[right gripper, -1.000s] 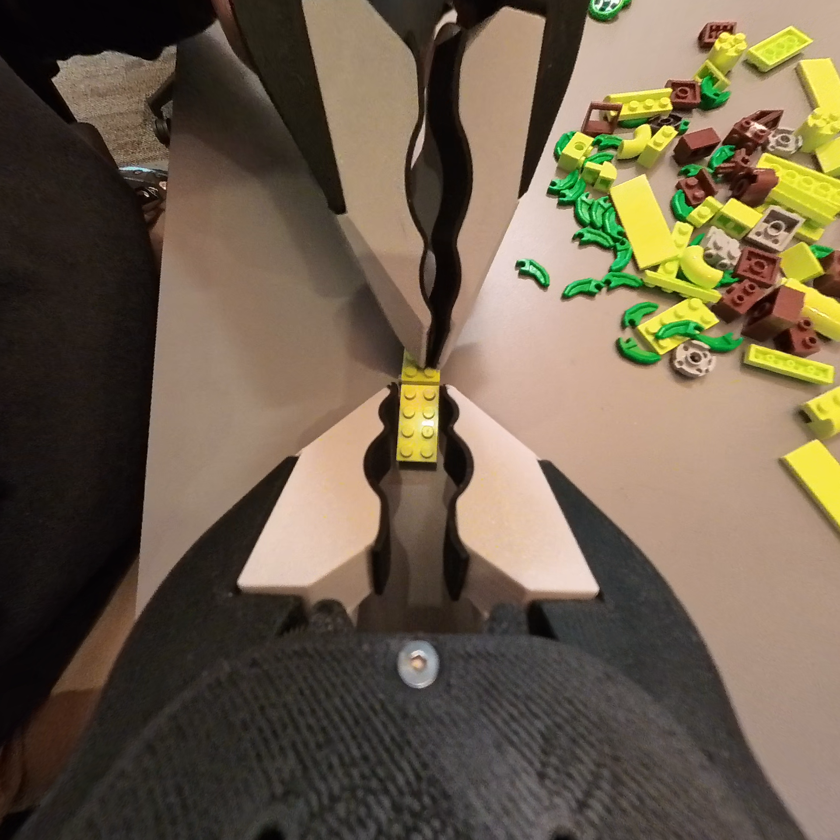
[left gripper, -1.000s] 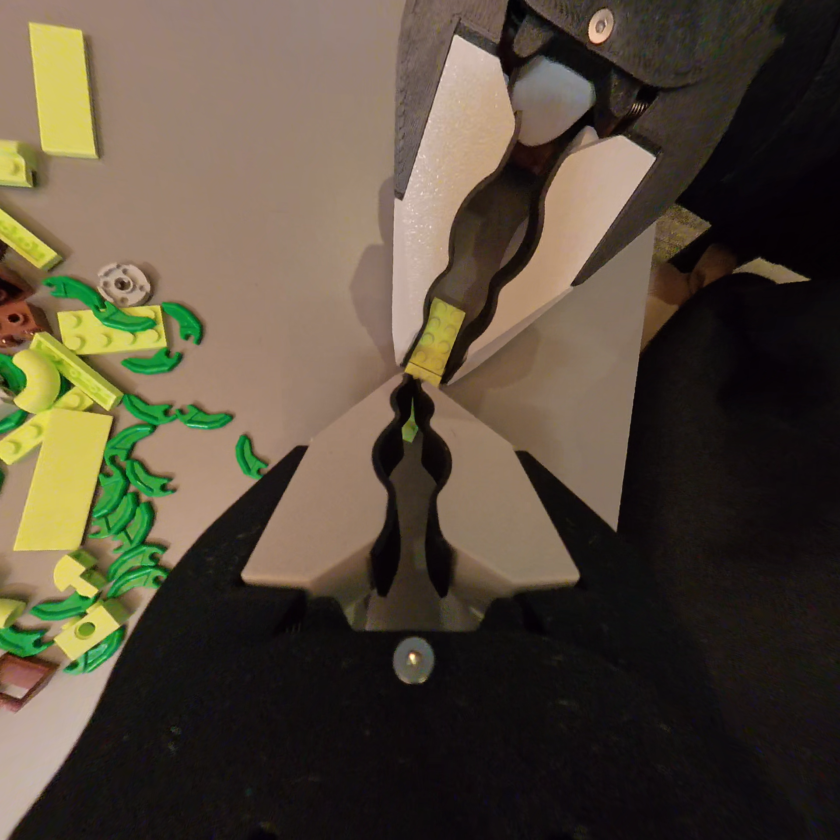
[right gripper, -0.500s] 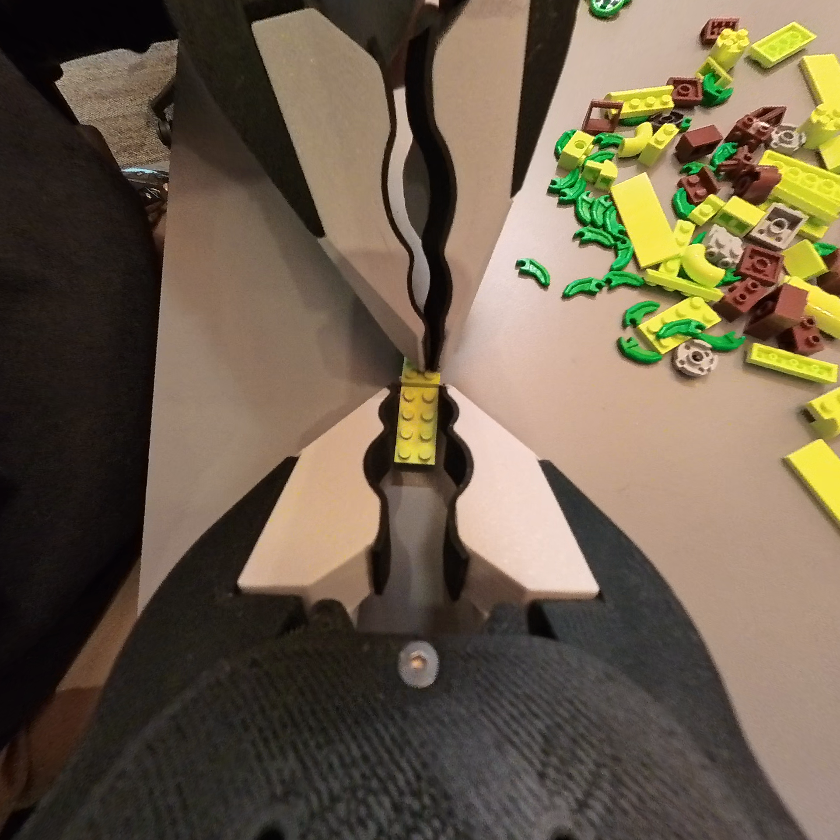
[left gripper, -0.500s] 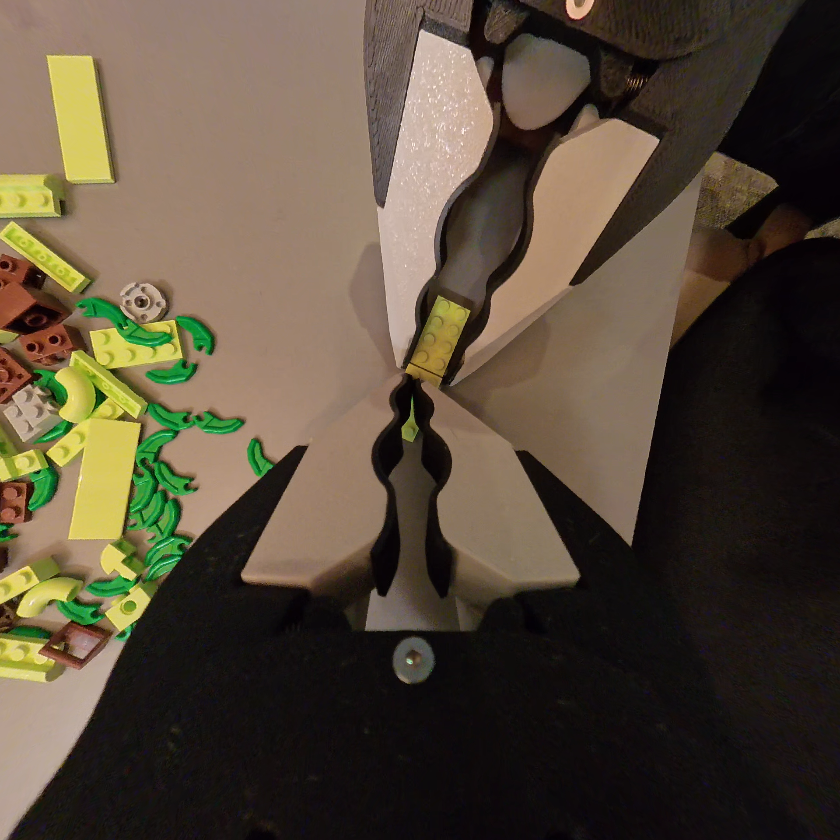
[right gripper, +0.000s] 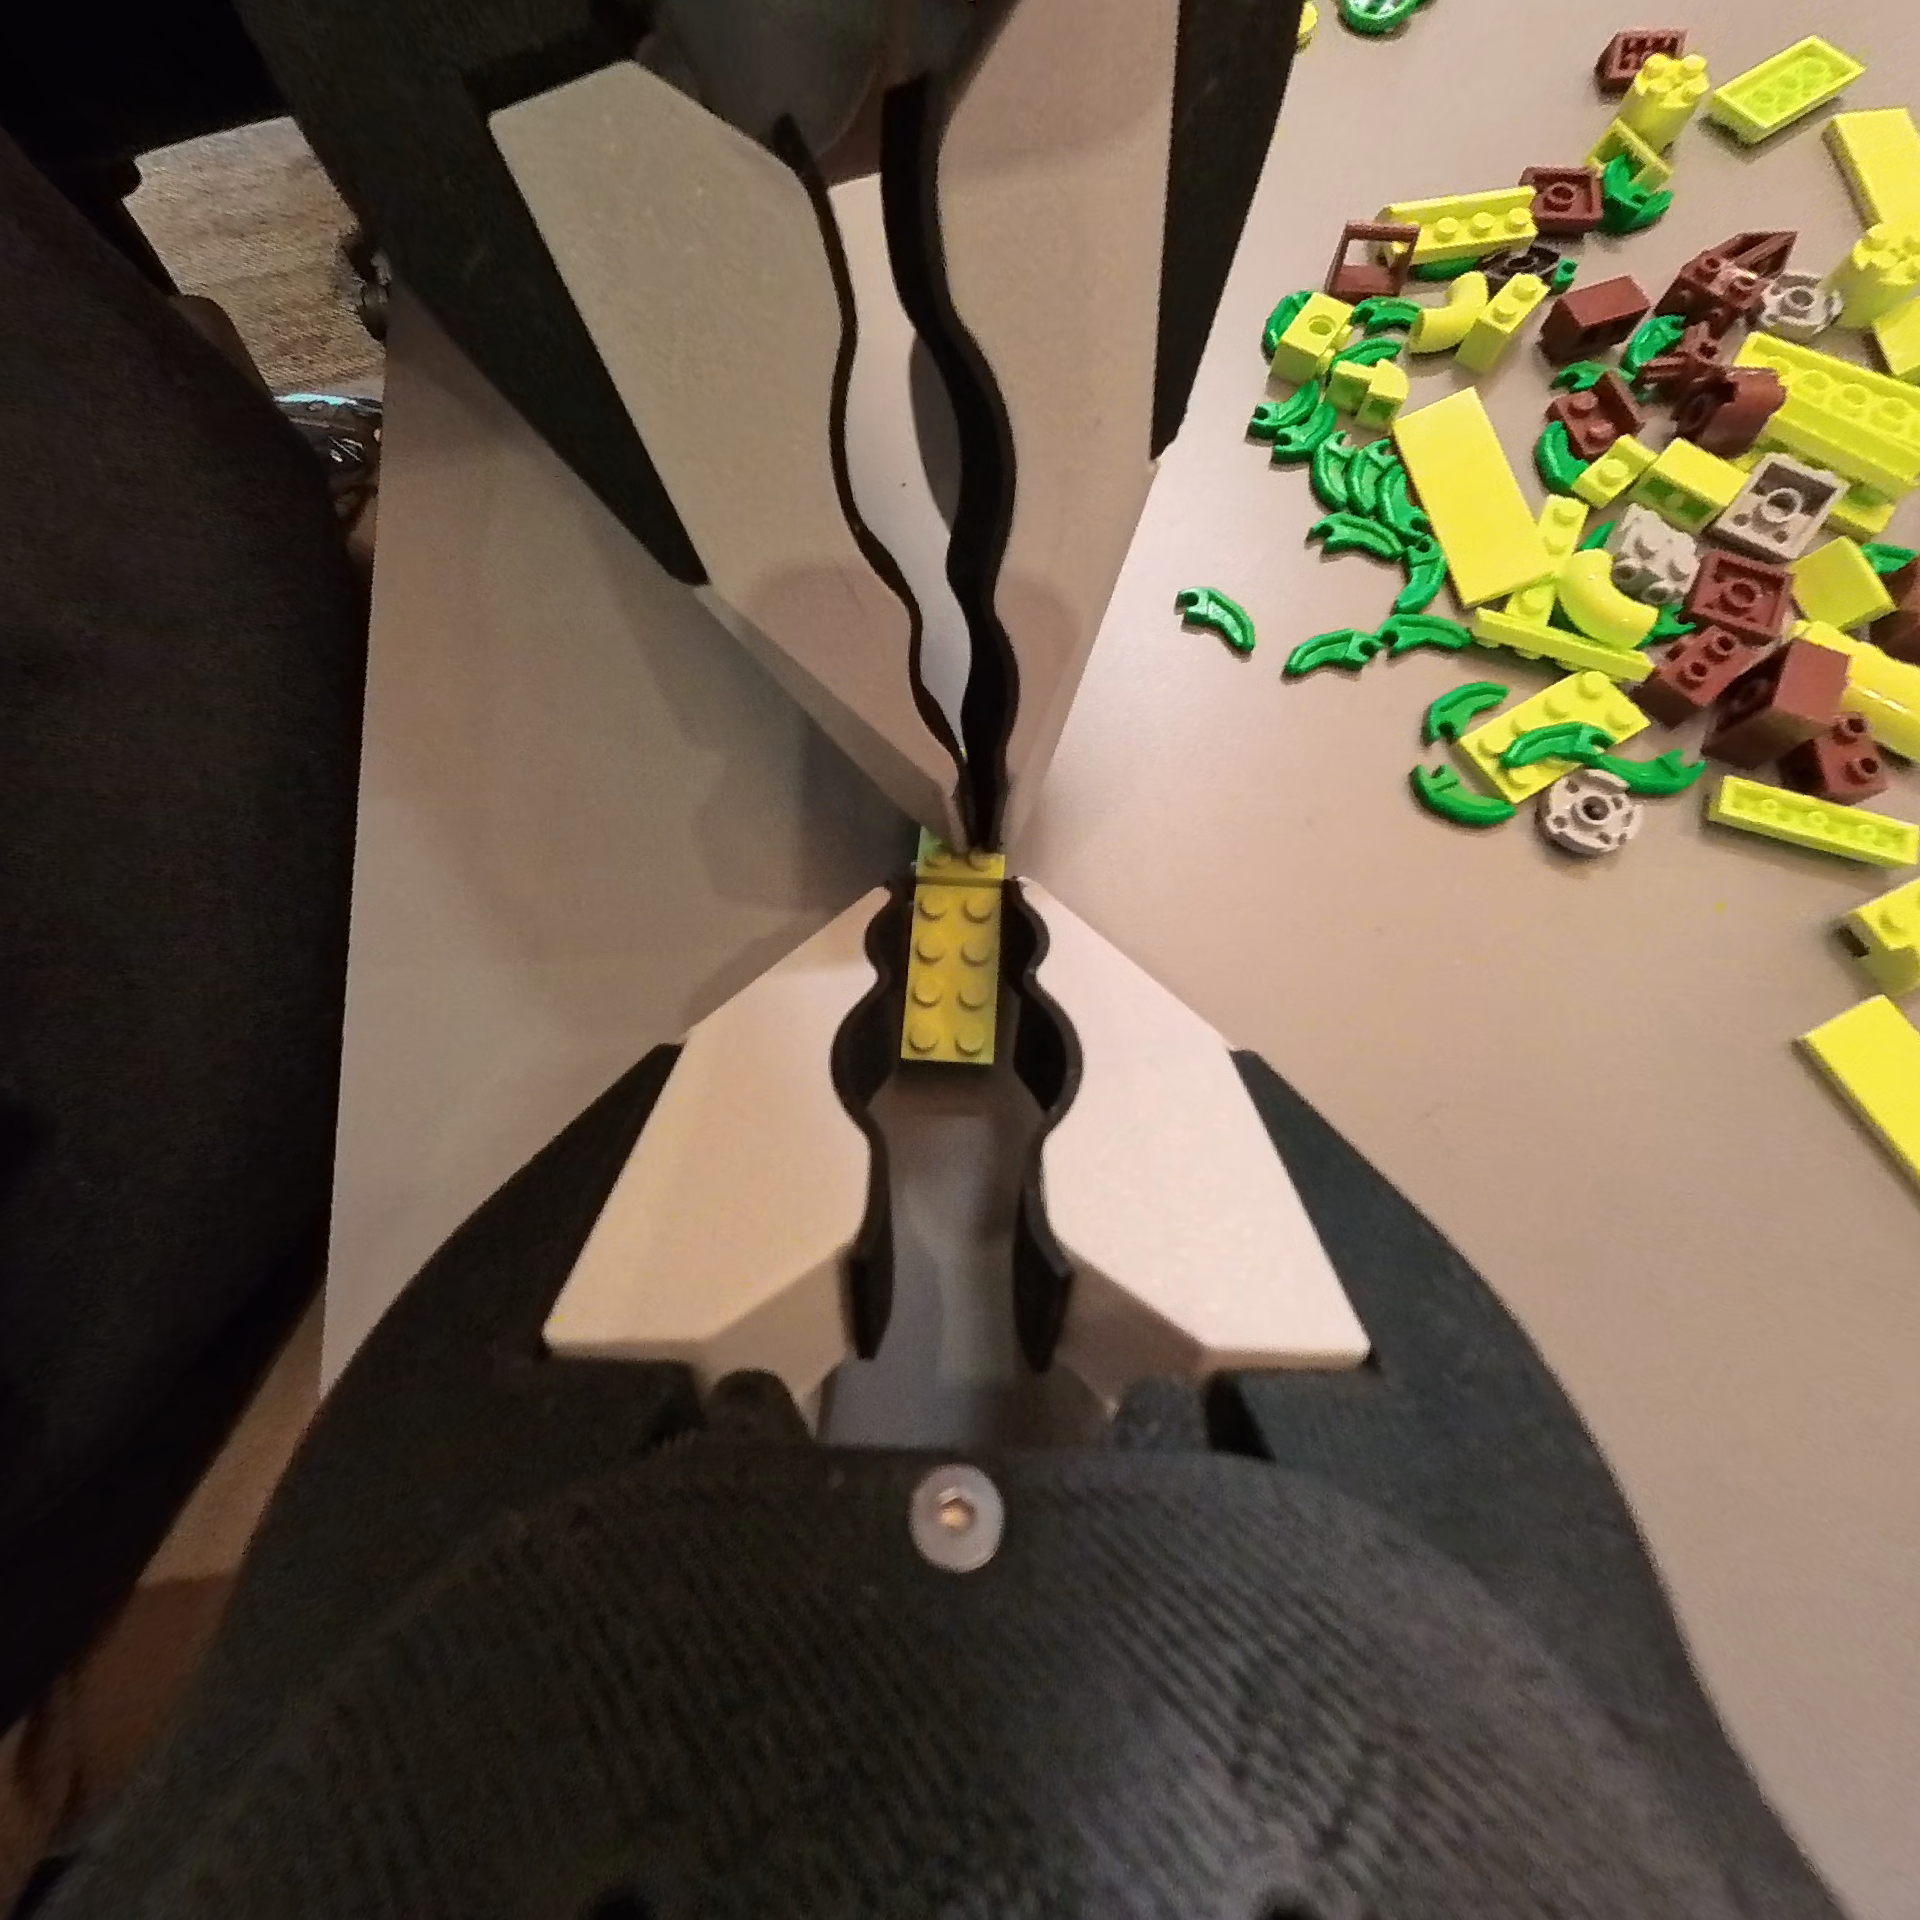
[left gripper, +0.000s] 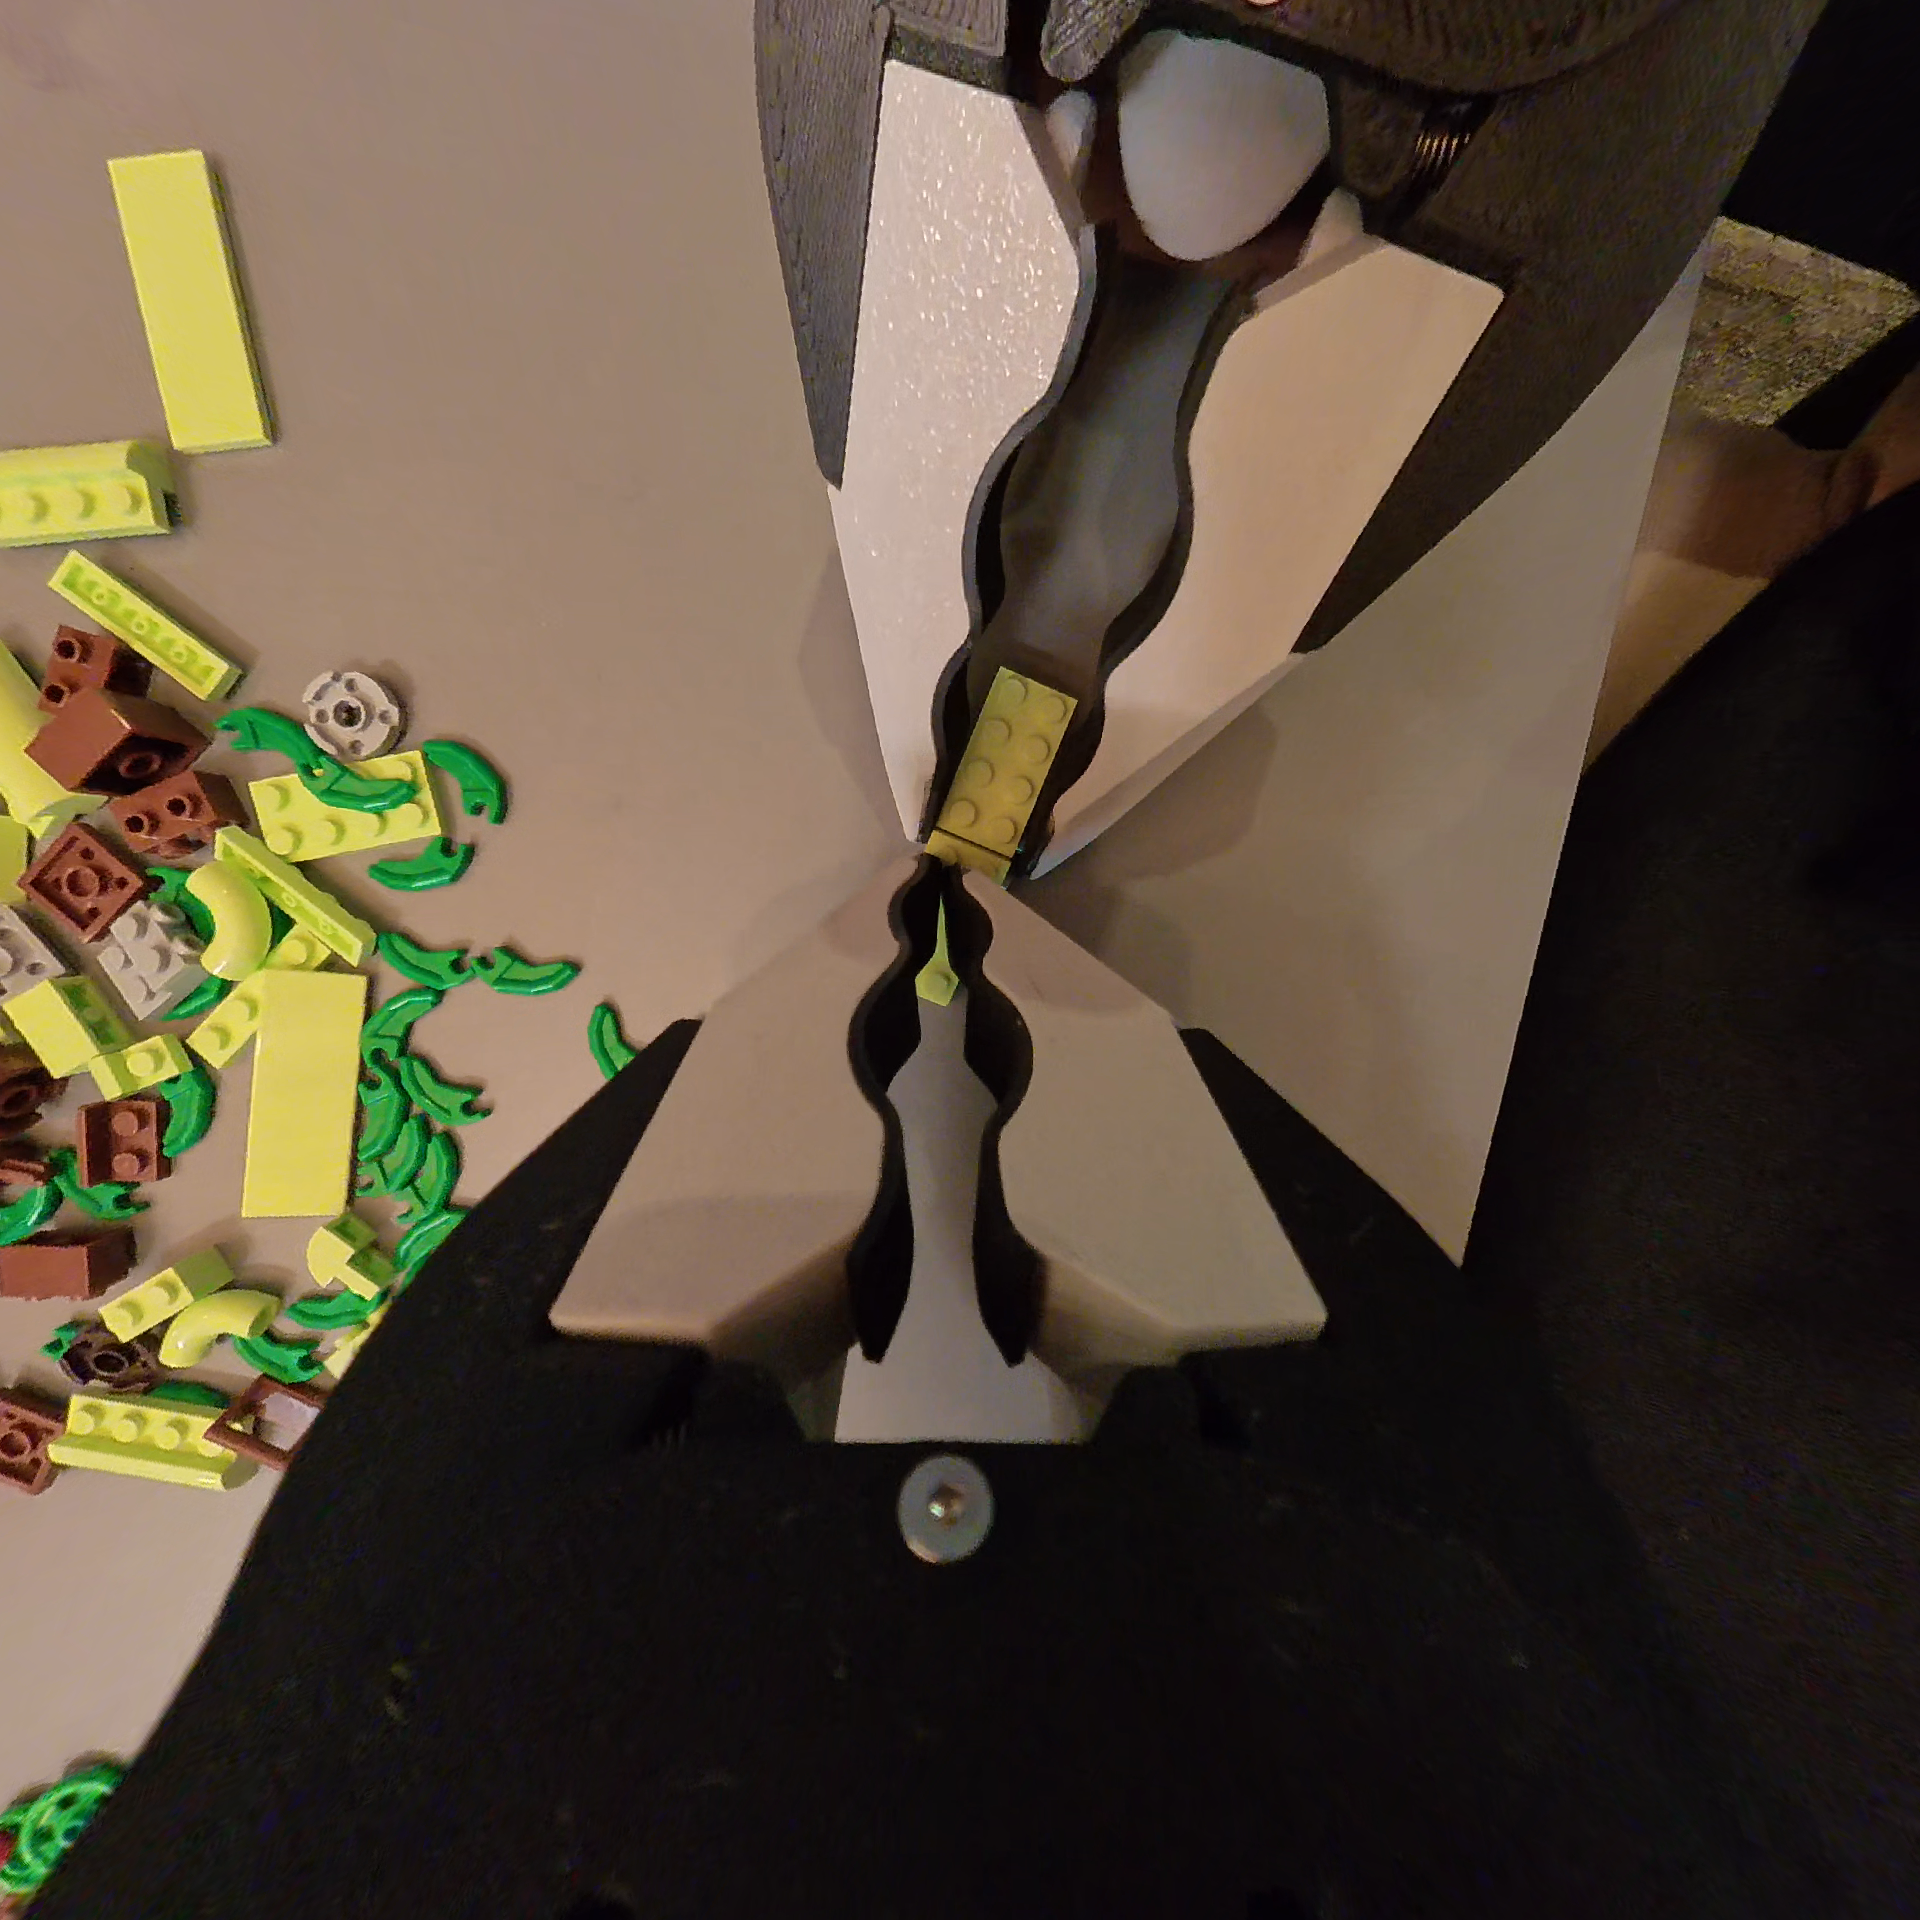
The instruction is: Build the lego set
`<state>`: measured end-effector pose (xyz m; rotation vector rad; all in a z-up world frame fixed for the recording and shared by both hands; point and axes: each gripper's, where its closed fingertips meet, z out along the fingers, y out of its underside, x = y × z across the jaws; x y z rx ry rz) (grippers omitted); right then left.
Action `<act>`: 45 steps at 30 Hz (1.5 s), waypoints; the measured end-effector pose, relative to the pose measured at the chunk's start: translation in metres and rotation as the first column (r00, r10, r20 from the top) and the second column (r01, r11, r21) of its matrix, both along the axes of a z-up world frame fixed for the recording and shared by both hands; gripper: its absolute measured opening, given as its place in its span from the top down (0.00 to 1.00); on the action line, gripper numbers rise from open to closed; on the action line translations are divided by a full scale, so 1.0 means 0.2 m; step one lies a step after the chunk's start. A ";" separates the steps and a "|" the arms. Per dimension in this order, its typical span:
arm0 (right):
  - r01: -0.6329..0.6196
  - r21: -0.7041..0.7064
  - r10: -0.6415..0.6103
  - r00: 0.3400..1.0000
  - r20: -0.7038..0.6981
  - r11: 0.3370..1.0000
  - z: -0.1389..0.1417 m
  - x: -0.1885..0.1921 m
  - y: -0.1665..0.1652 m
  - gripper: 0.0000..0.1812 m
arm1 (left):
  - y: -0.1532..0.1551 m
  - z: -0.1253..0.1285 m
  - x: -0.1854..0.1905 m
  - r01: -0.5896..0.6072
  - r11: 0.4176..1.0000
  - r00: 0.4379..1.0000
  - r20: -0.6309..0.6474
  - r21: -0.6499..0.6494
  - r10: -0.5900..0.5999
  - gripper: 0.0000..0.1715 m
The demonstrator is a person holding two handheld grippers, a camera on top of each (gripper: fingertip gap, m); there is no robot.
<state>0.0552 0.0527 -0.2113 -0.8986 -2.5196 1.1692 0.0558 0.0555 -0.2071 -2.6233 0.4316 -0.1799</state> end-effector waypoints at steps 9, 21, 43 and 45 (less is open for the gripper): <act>0.023 0.021 -0.022 0.999 -0.028 1.000 0.00 -0.01 0.00 0.91 | 0.00 0.00 -0.02 0.029 0.999 0.999 0.045 0.031 -0.030 1.00; 0.024 0.021 -0.023 0.999 -0.028 0.999 0.00 -0.01 0.00 0.91 | -0.01 0.01 -0.04 0.031 0.997 0.998 0.056 0.066 -0.035 0.99; 0.025 0.019 -0.024 0.999 -0.025 1.000 0.00 -0.01 0.00 0.91 | 0.00 0.02 0.02 0.032 0.995 0.982 0.181 0.097 -0.050 0.98; 0.025 0.019 -0.024 0.999 -0.025 1.000 0.00 -0.01 0.00 0.91 | 0.00 0.02 0.04 0.047 0.994 0.980 0.189 0.096 -0.064 0.98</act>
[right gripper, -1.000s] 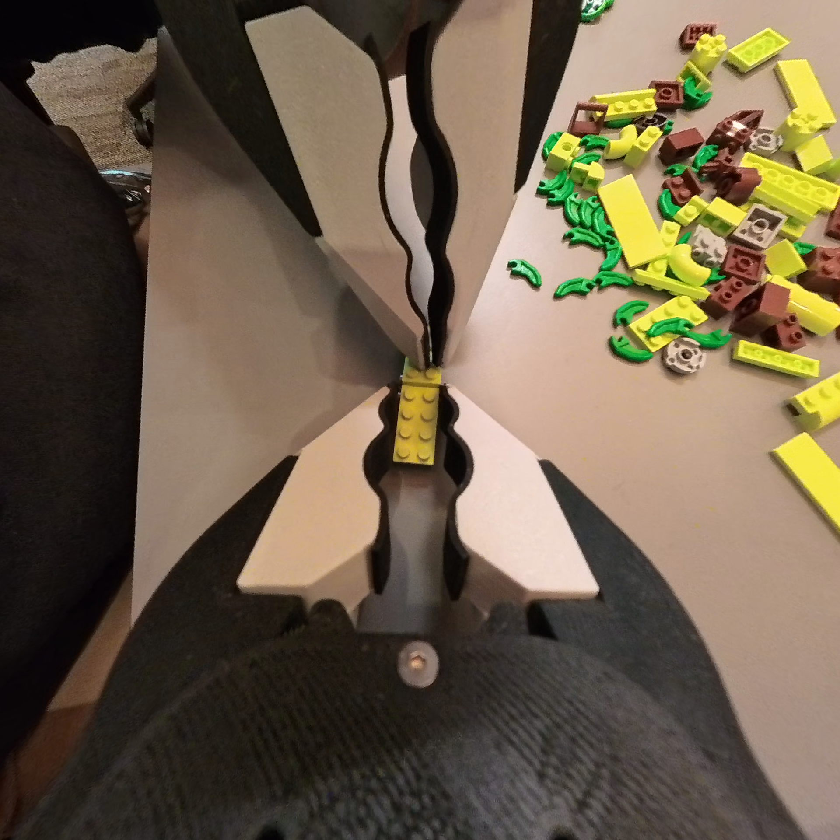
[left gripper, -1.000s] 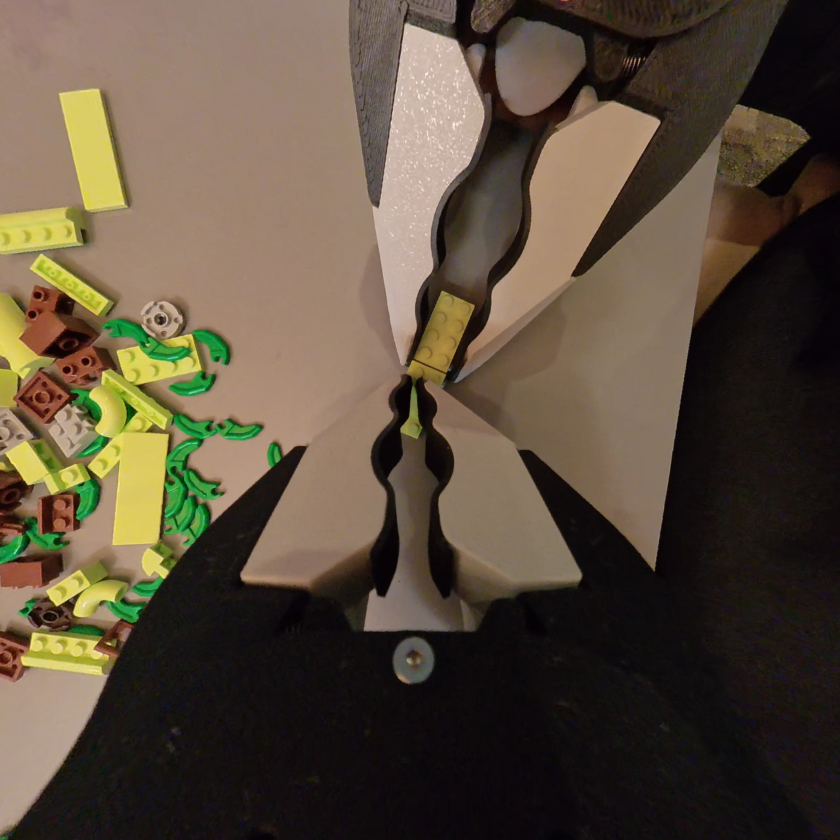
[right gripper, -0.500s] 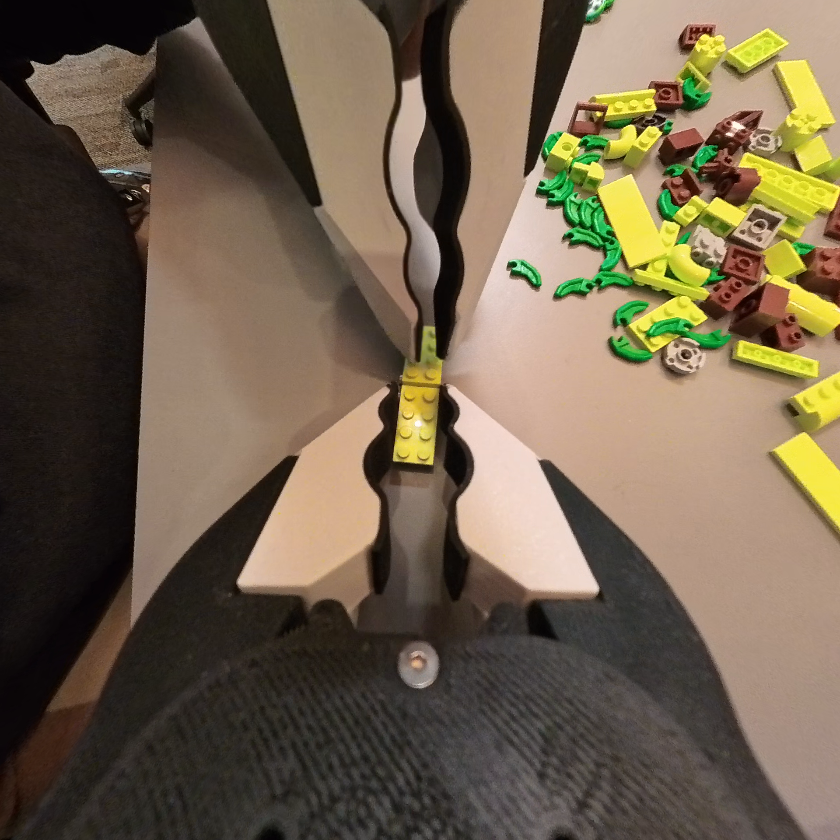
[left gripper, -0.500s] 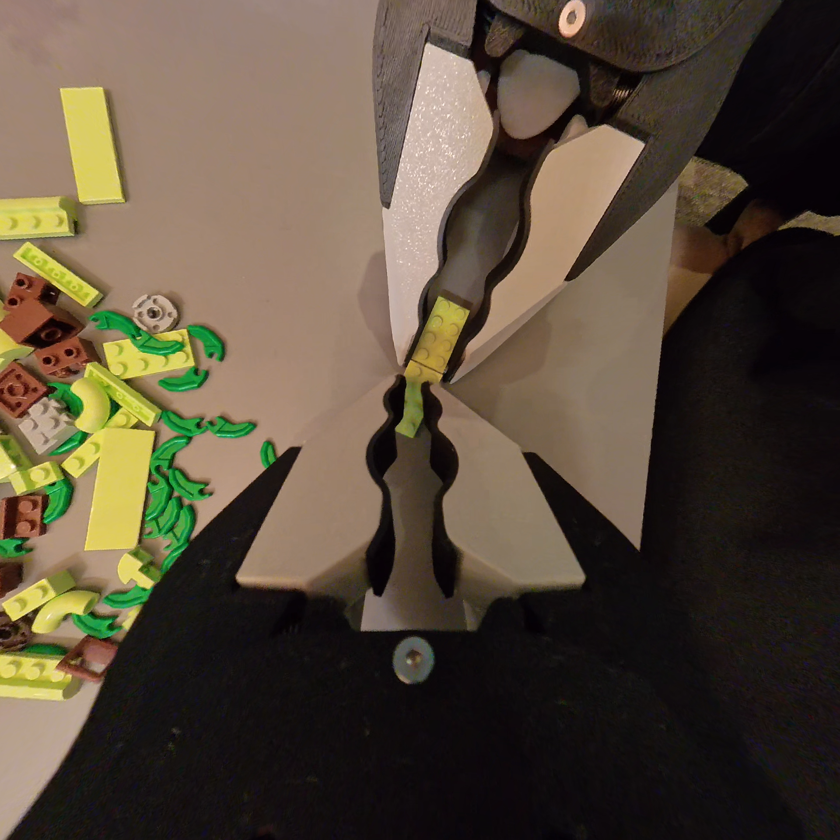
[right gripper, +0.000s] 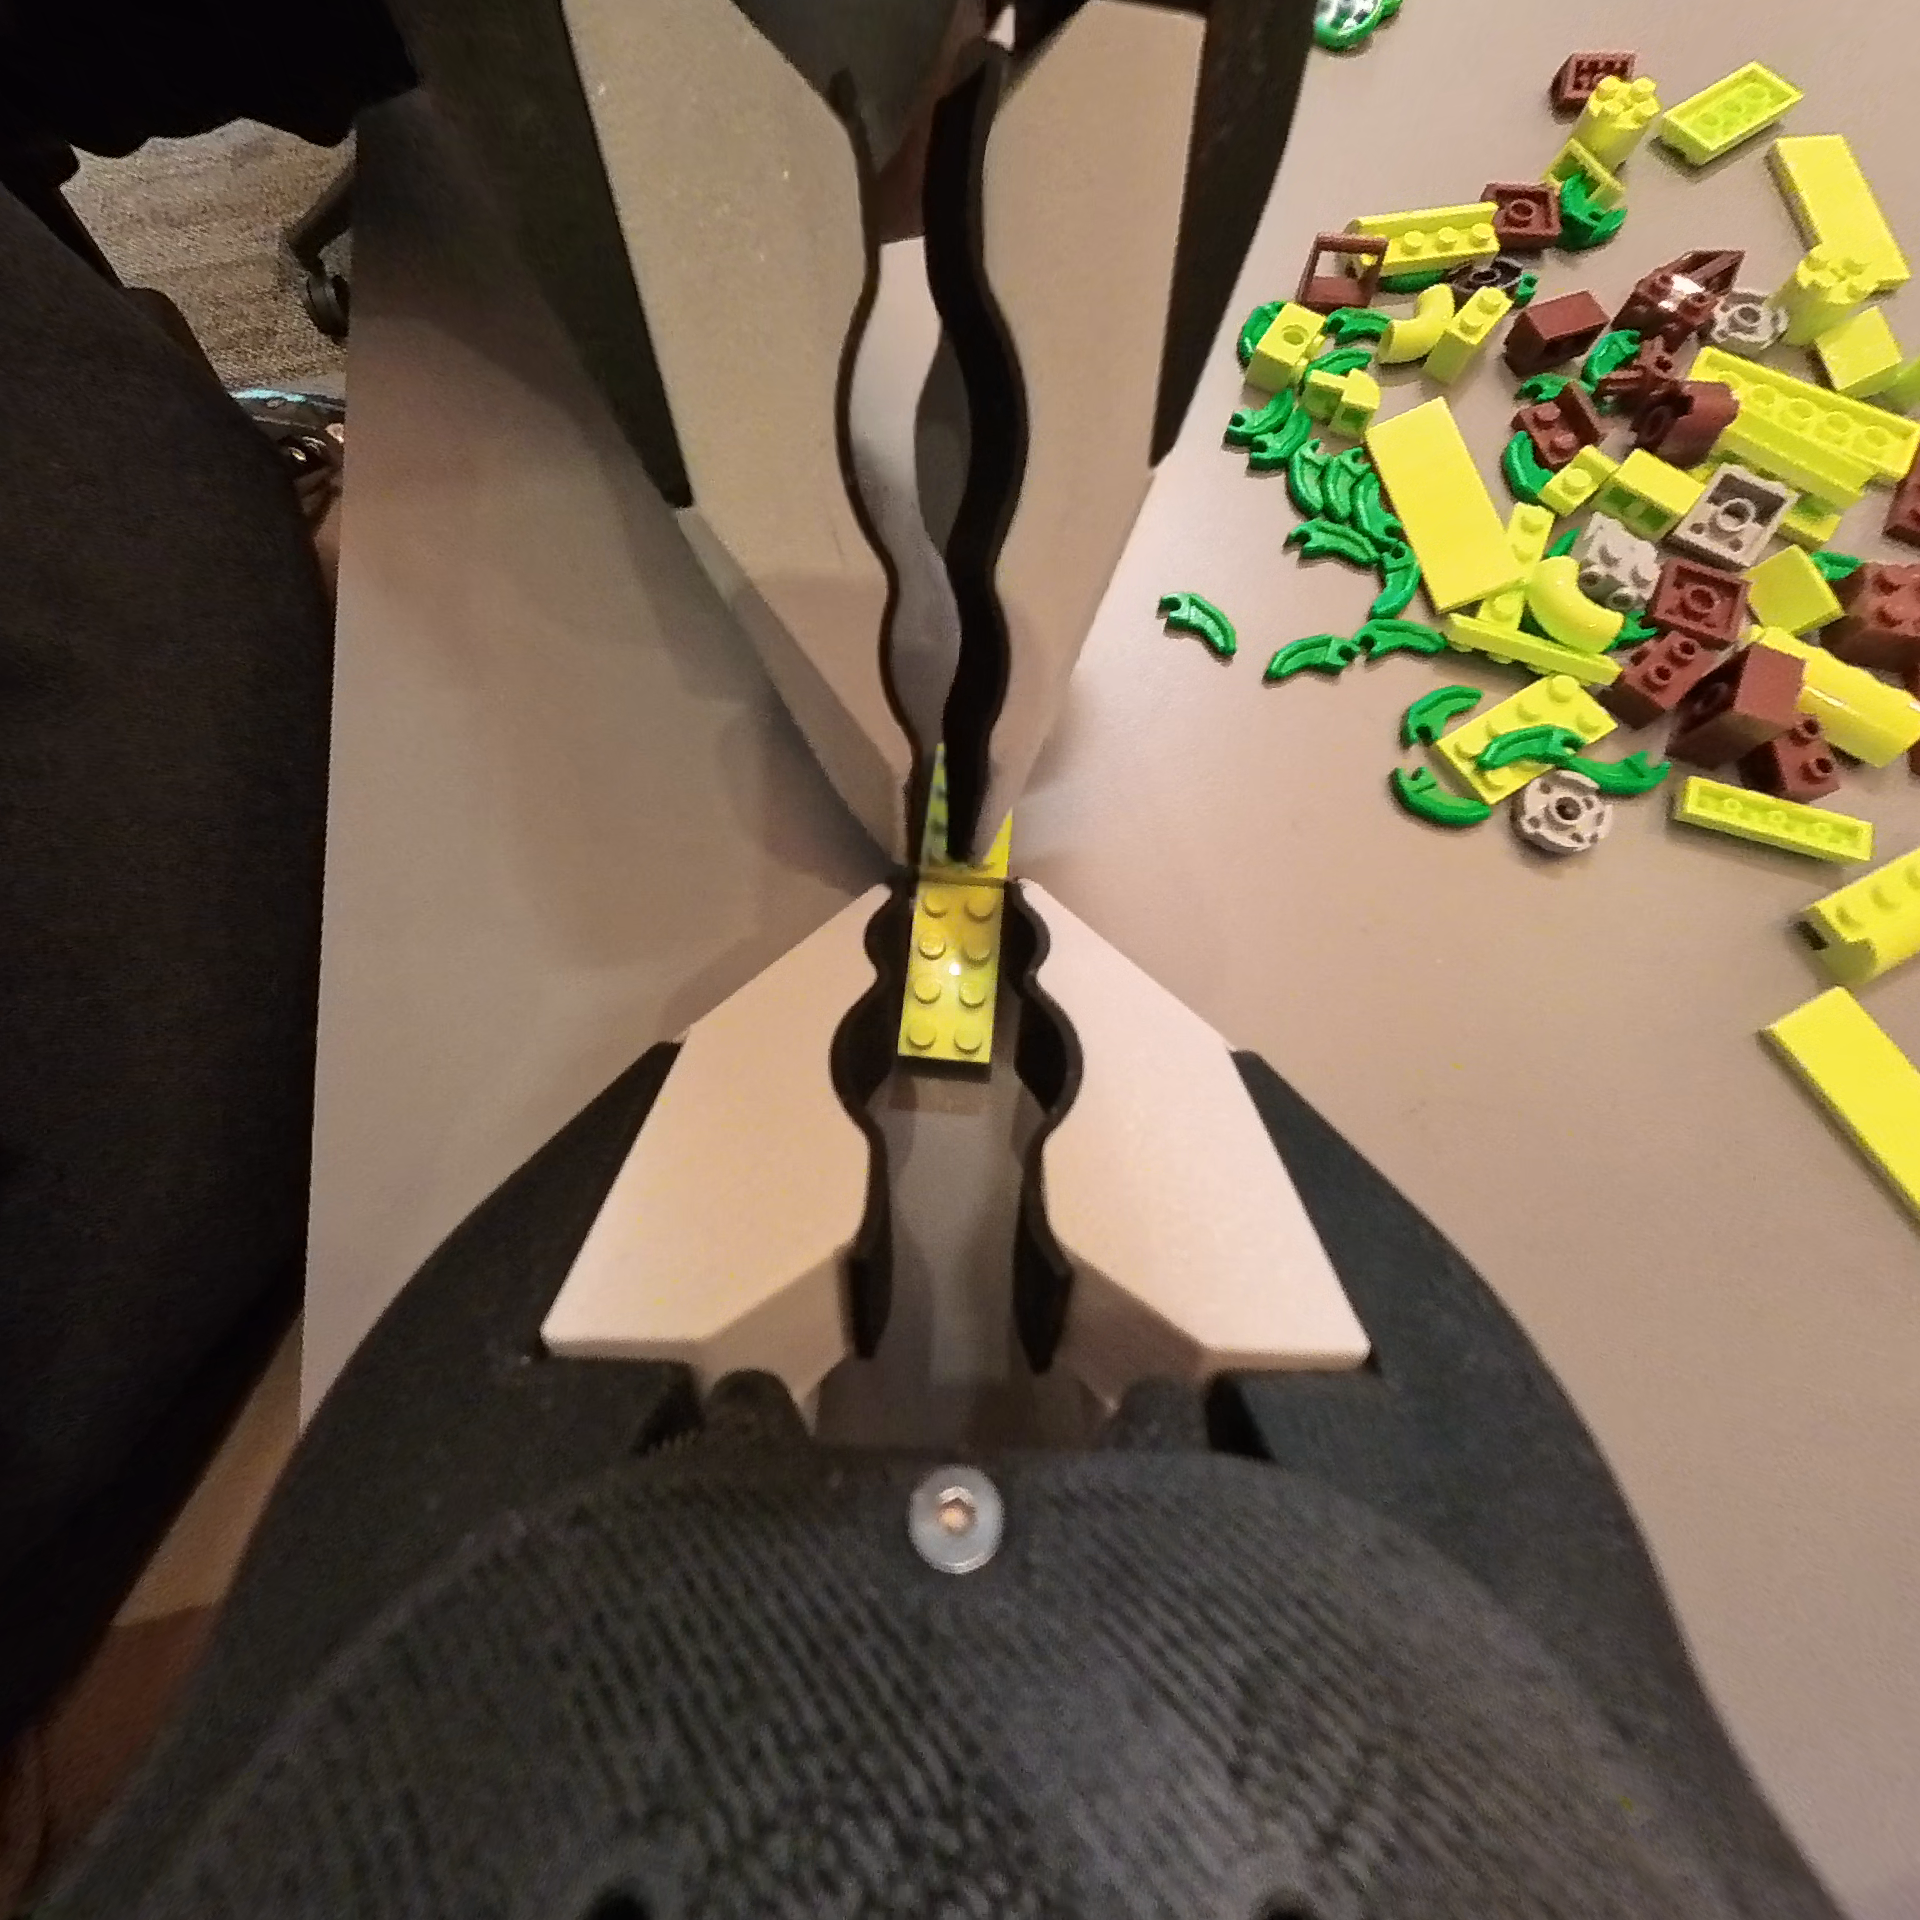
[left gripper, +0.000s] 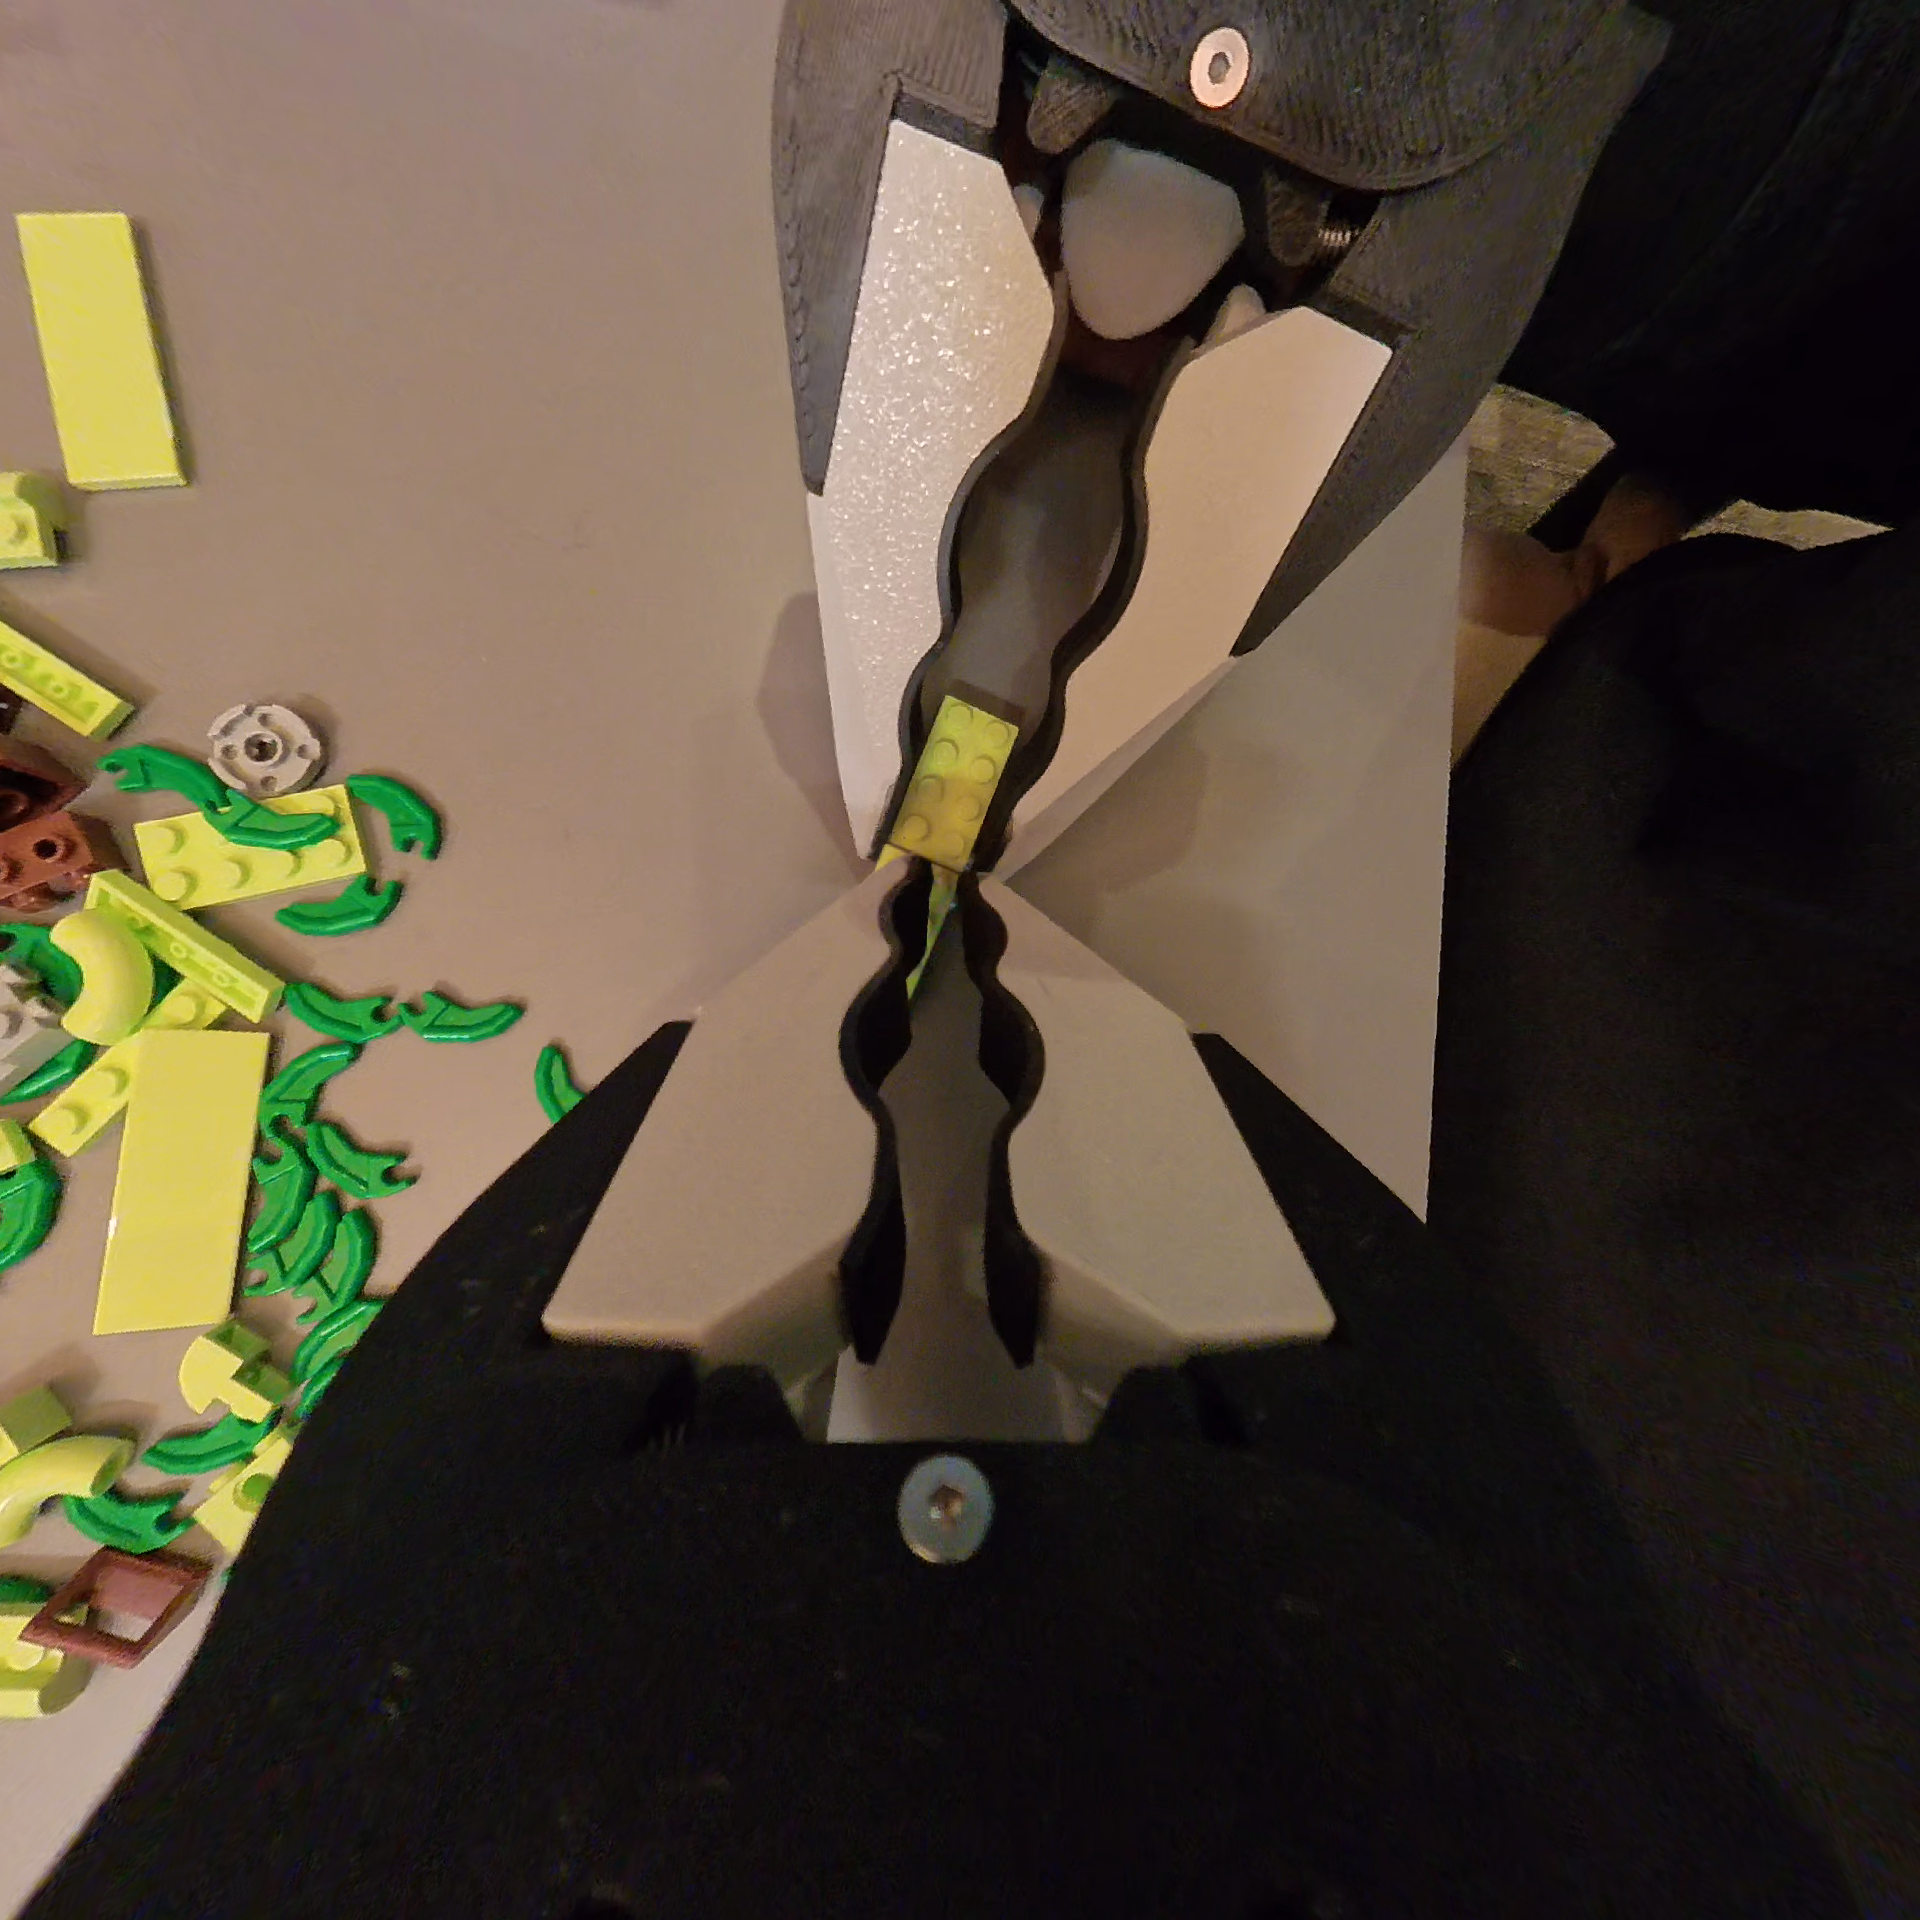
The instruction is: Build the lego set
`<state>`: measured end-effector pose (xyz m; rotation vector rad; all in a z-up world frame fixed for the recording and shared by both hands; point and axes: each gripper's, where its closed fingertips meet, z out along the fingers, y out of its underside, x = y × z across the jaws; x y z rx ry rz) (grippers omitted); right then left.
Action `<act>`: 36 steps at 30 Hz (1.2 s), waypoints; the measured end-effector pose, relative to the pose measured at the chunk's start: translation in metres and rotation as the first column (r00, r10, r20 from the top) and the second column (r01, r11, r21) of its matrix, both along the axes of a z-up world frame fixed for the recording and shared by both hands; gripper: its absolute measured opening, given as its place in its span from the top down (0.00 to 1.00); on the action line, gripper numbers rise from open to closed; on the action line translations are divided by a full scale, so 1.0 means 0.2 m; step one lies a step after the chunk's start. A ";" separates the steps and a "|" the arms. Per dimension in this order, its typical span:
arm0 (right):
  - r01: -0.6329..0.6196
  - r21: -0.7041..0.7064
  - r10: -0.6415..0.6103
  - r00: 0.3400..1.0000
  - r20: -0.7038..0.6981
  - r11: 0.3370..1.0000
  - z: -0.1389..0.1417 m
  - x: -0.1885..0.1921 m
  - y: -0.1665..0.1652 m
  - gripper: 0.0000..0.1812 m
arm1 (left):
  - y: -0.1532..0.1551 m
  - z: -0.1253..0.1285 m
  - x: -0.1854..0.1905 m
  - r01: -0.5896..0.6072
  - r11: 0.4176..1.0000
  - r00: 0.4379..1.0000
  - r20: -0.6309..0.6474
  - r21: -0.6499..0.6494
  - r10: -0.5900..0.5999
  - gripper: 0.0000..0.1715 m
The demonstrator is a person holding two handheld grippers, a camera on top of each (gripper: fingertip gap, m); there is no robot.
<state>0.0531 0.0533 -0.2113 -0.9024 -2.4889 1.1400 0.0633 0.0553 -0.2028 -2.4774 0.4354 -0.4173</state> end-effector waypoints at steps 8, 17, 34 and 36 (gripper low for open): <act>0.000 0.000 0.000 1.000 0.000 1.000 0.00 0.00 0.00 0.91 | 0.00 -0.01 0.00 0.002 1.000 0.997 -0.073 -0.007 -0.002 0.98; 0.000 -0.002 0.000 1.000 0.002 1.000 0.00 0.00 0.00 0.91 | 0.00 -0.01 0.00 -0.029 0.999 0.989 -0.146 -0.031 0.025 0.98; 0.000 0.005 0.000 1.000 -0.007 1.000 0.00 0.00 0.00 0.91 | 0.00 -0.01 0.02 0.001 1.000 0.996 -0.086 -0.009 -0.002 0.99; 0.000 0.005 0.000 1.000 -0.007 1.000 0.00 0.00 0.00 0.91 | 0.00 -0.01 0.00 -0.007 1.000 0.997 -0.081 -0.010 0.006 0.98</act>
